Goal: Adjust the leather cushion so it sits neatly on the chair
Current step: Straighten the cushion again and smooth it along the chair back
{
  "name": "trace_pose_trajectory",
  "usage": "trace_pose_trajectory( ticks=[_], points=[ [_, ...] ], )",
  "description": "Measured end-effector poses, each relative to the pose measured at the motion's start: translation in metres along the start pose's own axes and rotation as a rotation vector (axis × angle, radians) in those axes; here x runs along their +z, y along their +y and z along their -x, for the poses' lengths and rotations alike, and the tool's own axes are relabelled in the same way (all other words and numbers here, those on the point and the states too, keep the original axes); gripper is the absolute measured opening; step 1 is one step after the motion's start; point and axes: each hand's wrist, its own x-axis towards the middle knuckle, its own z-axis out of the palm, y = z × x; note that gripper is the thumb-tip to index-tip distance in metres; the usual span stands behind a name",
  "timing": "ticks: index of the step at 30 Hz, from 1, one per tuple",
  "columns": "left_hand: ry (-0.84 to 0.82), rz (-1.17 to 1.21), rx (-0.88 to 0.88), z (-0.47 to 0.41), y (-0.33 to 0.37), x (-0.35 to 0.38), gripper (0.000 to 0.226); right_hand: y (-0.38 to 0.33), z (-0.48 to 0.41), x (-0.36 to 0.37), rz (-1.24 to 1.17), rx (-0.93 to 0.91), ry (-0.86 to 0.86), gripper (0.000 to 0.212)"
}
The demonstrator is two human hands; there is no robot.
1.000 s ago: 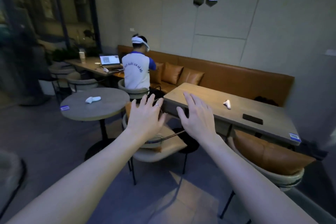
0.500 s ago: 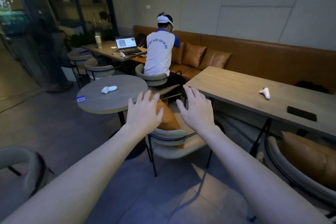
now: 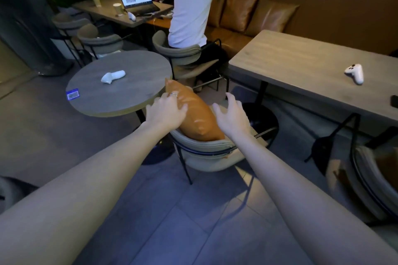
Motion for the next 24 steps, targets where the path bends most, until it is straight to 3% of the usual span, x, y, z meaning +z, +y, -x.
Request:
trace_pose_trajectory(
  ticks=[8, 13, 17, 20, 24],
  points=[
    [-0.191, 0.099, -0.016, -0.074, -0.056, 0.067, 0.064, 0.031, -0.041, 0.089, -0.176, 0.355, -0.024, 0.068],
    [-0.306, 0.240, -0.044, -0.134, -0.089, 0.099, 0.070, 0.053, -0.068, 0.143, -0.282, 0.620, 0.048, 0.074],
    [-0.426, 0.573, -0.224, -0.177, -0.101, 0.120, 0.084, 0.071, -0.080, 0.174, -0.322, 0.936, 0.130, 0.089],
    [-0.471, 0.835, -0.402, -0.203, -0.103, 0.138, 0.099, 0.090, -0.085, 0.190, -0.489, 1.178, 0.198, 0.107],
    [-0.486, 0.969, -0.550, -0.231, -0.102, 0.161, 0.119, 0.109, -0.088, 0.207, -0.737, 1.267, 0.237, 0.130]
  ],
)
